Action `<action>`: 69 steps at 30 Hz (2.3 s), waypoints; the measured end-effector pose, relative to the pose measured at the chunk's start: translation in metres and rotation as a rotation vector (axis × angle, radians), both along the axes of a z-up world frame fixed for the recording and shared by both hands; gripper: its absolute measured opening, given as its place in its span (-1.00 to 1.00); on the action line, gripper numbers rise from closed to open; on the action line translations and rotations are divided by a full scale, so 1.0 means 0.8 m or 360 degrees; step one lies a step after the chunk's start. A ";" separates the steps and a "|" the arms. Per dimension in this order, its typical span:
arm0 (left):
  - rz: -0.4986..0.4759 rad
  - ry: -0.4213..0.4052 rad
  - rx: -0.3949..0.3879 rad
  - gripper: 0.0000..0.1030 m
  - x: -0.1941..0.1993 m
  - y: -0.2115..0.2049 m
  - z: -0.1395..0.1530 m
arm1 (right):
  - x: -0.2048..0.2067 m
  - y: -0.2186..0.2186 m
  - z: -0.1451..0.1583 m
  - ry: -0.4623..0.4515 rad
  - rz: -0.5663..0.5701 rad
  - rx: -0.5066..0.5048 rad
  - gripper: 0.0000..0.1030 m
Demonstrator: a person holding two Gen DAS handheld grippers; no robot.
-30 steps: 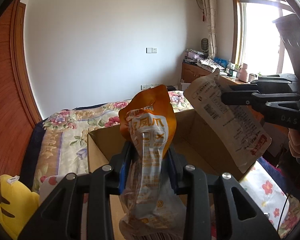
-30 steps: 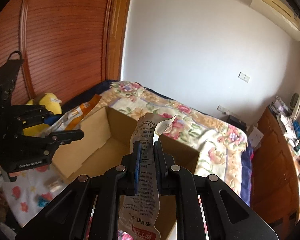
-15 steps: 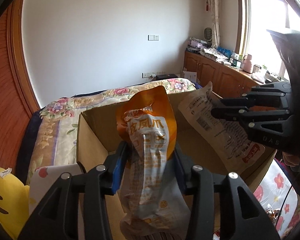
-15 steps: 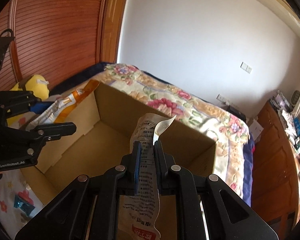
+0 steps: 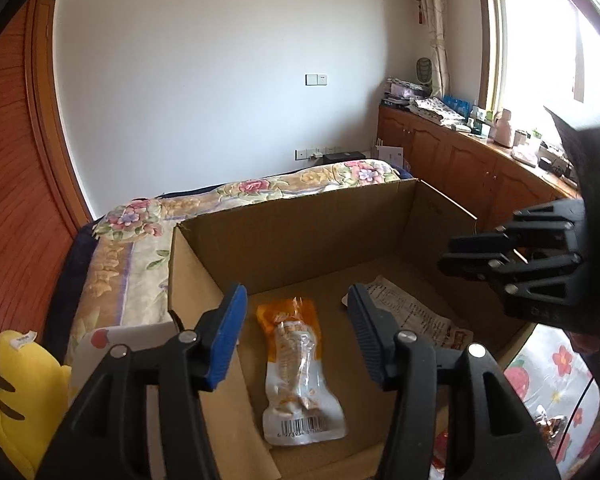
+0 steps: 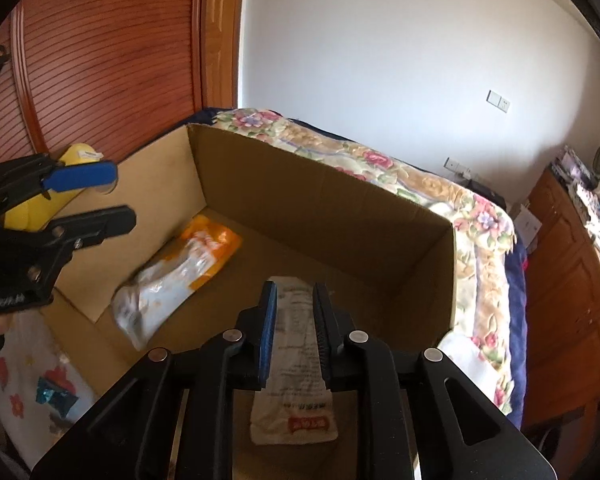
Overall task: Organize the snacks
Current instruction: 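Open both tools to drop the packets into the box, then move both tools back to the snacks on the table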
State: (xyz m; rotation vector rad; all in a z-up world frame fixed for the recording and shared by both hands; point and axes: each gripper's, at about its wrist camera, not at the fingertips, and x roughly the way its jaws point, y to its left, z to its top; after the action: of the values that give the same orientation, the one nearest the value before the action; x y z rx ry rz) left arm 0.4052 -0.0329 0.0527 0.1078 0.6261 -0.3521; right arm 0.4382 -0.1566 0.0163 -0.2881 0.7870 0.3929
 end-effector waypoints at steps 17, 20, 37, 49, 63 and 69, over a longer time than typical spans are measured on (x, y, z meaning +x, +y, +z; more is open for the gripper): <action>0.0020 -0.0035 0.0020 0.04 -0.094 0.014 0.024 | -0.138 -0.027 0.044 -0.0041 -0.0018 0.0188 -0.52; 0.0017 -0.0033 0.0028 0.04 -0.115 0.014 0.023 | -0.164 -0.034 0.041 -0.0028 -0.0042 0.0203 -0.46; 0.0002 0.0045 0.0054 0.05 -0.199 0.011 -0.032 | -0.249 -0.086 -0.012 0.0094 -0.0231 0.0245 -0.20; -0.0064 0.0151 0.0010 0.05 -0.253 -0.011 -0.079 | -0.273 -0.085 -0.085 0.0256 -0.0247 0.0215 -0.20; 0.0018 0.0230 -0.0022 0.06 -0.283 -0.009 -0.117 | -0.272 -0.090 -0.131 0.0338 -0.0239 0.0105 0.01; 0.0054 0.0318 -0.0065 0.06 -0.285 -0.013 -0.133 | -0.276 -0.087 -0.135 0.0262 -0.0230 0.0119 0.09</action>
State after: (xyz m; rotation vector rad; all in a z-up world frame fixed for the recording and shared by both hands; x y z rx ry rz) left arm 0.1776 -0.0436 -0.0540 0.0225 0.8168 -0.3452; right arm 0.2176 -0.2262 -0.0916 -0.1287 0.9465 0.3113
